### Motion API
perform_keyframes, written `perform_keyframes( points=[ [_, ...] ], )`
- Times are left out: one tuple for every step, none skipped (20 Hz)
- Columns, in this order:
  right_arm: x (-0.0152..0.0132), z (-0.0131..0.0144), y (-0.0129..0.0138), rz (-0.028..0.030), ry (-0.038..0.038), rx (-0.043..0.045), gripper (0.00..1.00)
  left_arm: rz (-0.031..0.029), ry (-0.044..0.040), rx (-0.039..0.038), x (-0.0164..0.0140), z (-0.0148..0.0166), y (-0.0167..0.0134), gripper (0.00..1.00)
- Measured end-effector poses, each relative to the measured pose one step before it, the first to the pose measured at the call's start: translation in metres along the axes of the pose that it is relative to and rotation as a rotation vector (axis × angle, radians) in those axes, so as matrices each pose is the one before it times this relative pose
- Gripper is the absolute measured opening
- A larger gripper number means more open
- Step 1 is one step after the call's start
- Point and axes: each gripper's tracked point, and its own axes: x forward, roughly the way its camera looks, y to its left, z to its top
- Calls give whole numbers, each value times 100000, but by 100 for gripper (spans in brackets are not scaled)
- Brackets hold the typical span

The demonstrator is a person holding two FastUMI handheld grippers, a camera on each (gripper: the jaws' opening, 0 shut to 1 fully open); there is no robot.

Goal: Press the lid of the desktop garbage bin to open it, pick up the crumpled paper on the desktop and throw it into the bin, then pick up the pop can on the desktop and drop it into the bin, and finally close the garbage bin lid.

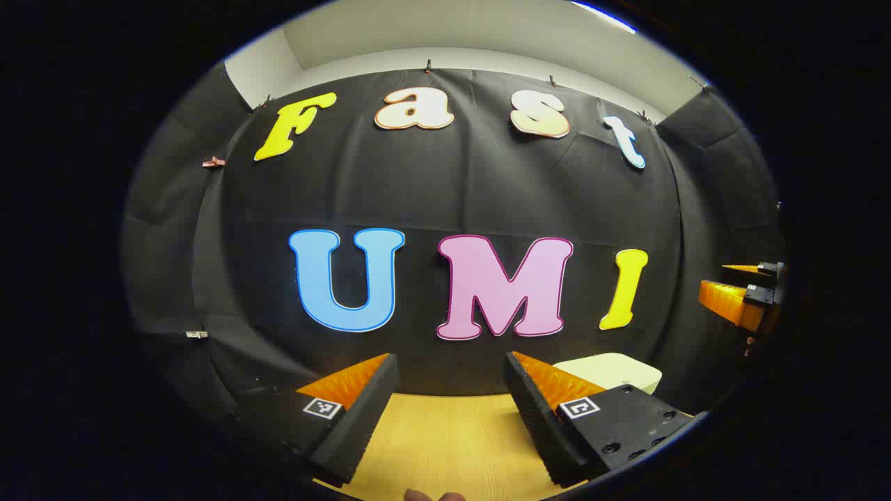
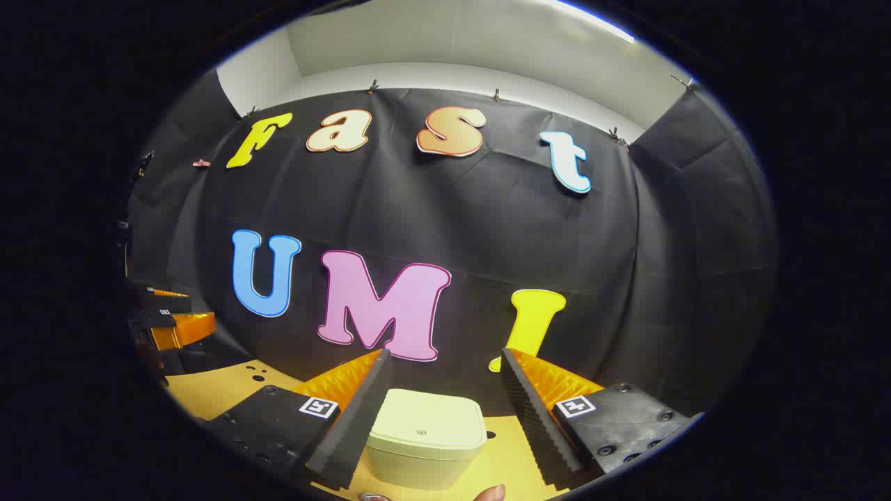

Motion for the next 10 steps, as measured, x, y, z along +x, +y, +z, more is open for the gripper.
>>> perform_keyframes(
  points=[
    [56,-89,139,317,17,-484,97,-97,125,220,20,-47,-58,98],
    [91,-54,-61,72,-133,-583,97,74,57,139,92,84,-45,98],
    [122,-41,121,306,-86,-504,97,274,77,113,-13,-67,149,98],
    [108,-69,137,445,11,-191,97,422,-119,-50,41,86,108,98],
    [89,-138,143,521,191,0,97,383,2,-130,3,-65,61,98],
    [194,-26,178,695,239,192,97,167,143,-108,60,50,1,98],
    [104,-29,169,572,21,190,96,219,255,28,80,-138,-94,98],
    [254,121,39,454,-563,-112,97,172,343,85,67,33,-9,98],
    [141,179,-7,141,-572,-554,97,-386,287,267,93,-77,-198,98],
    [134,-77,79,390,-269,-586,97,-337,-39,390,38,113,-92,98]
  ],
)
